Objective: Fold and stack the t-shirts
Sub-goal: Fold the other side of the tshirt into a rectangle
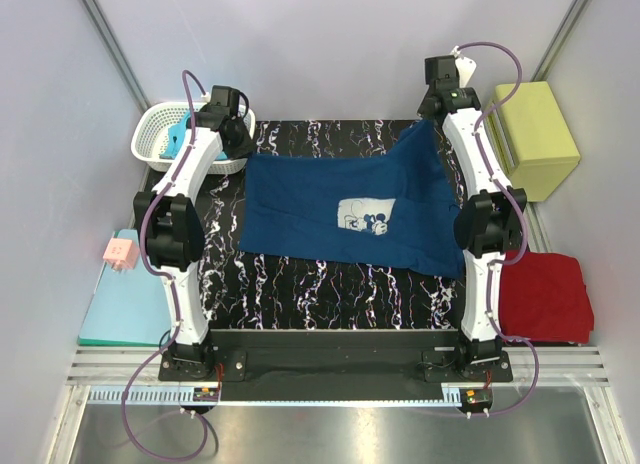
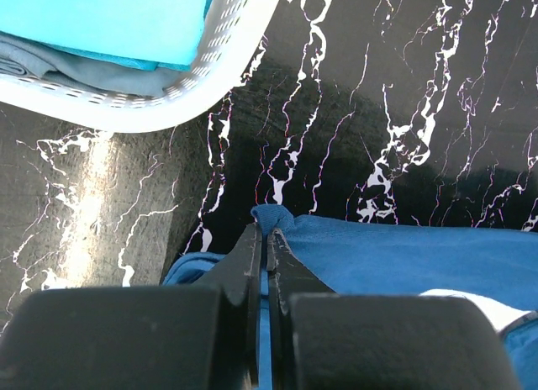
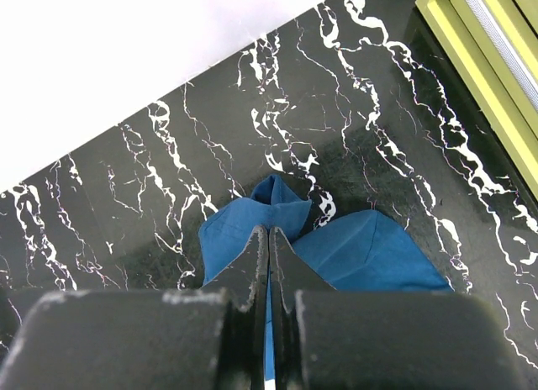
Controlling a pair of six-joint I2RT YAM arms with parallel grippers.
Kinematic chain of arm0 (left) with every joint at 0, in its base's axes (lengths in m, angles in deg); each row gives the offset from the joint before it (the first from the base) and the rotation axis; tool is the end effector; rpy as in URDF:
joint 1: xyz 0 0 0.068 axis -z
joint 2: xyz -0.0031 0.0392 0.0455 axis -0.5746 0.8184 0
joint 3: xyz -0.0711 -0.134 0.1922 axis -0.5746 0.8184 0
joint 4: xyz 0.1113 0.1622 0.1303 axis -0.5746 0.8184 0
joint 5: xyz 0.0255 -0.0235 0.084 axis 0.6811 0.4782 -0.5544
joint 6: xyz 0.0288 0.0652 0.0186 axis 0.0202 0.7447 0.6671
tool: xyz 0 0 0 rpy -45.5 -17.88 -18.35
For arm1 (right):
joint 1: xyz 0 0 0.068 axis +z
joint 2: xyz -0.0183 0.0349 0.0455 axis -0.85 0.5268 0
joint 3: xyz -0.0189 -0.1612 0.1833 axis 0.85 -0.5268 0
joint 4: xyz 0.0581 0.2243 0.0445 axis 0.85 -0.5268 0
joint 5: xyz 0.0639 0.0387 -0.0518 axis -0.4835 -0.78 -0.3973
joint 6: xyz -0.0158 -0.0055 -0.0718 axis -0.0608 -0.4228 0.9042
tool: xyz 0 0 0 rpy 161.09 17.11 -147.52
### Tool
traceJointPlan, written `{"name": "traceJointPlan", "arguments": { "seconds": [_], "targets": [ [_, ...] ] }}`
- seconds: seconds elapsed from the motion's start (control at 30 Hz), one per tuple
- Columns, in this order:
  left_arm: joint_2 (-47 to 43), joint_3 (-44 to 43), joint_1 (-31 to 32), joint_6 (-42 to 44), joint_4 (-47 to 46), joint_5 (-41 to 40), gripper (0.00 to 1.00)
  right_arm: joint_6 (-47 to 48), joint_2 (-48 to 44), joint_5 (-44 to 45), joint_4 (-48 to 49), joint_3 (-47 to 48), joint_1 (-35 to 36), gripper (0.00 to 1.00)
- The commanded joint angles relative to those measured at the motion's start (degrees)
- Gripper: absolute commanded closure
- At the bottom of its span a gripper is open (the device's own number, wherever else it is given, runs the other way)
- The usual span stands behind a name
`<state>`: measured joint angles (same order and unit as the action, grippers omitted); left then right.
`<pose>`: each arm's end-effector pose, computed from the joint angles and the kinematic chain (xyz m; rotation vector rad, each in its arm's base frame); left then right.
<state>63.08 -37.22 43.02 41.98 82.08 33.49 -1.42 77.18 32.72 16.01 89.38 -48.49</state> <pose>0.4332 -0.0570 0.2517 -0.5084 2.4299 -0.2181 0.4728 0.0566 0.3066 0.5236 2.1176 -0.0927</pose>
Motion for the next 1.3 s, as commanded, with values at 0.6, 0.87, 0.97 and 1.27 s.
{"name": "traceJointPlan", "arguments": {
  "seconds": [0.6,0.87,0.97,1.27],
  "targets": [
    [-11.08,14.29,0.05,0.66,-5.26,-1.34,1.00,-0.74,-29.04,8.15,6.38,-34.92,4.78,1.00],
    [-10.90,17.45,0.05,0.93,-5.26,-1.52,0.98,-1.97,-34.86,9.73,6.38,-44.76,7.25,1.00],
    [-10.46,18.68,0.05,1.45,-5.26,-1.44,0.98,-2.76,-36.44,10.17,6.47,-47.75,8.39,1.00],
    [-11.43,22.20,0.32,1.80,-5.44,-2.58,0.96,-6.80,-42.33,12.19,3.57,-55.75,12.87,1.00]
  ]
}}
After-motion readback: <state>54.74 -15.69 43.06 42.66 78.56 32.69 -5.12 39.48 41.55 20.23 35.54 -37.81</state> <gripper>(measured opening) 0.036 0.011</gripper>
